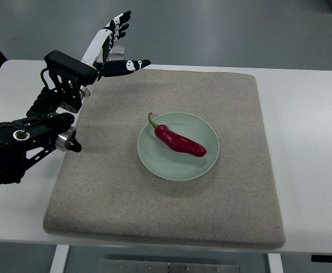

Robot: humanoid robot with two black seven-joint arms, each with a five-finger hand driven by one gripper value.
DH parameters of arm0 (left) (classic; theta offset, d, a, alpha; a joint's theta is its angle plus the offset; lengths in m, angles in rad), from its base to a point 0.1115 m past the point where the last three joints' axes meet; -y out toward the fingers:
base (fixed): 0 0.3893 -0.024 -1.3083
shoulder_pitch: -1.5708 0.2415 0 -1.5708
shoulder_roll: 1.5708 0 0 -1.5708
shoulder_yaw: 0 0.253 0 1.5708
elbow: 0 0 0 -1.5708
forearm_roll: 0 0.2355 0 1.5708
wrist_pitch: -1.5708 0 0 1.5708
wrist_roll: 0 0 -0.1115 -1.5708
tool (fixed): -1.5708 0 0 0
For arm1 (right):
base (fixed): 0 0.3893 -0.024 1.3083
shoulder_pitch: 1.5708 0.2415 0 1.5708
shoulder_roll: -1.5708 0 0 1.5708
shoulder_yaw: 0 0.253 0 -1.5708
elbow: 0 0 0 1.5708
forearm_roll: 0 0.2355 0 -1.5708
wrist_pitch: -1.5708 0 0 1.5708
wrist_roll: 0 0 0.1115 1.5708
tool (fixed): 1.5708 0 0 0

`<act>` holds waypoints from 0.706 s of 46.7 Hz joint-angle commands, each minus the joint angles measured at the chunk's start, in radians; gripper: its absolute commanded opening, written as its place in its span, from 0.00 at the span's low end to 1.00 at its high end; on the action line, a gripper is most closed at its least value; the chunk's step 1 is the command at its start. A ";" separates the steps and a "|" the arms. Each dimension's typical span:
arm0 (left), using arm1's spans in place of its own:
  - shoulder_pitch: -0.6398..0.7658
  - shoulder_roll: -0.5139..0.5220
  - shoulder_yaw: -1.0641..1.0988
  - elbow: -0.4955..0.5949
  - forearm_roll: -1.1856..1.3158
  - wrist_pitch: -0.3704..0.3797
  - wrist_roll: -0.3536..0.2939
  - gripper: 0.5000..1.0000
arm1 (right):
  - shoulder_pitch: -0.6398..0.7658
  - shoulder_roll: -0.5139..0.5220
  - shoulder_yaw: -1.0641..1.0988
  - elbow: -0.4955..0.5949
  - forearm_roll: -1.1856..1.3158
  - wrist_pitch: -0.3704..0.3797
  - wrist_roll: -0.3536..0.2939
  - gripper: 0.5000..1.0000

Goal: Place red pepper on plate with left hand

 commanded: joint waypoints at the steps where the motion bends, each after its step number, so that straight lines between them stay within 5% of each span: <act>1: 0.032 -0.002 -0.055 -0.001 -0.002 -0.001 0.000 0.99 | 0.001 0.000 0.000 0.000 0.000 0.000 0.000 0.86; 33: 0.196 -0.129 -0.346 0.098 -0.223 -0.017 -0.014 1.00 | 0.001 0.000 0.000 0.000 0.000 0.000 0.000 0.86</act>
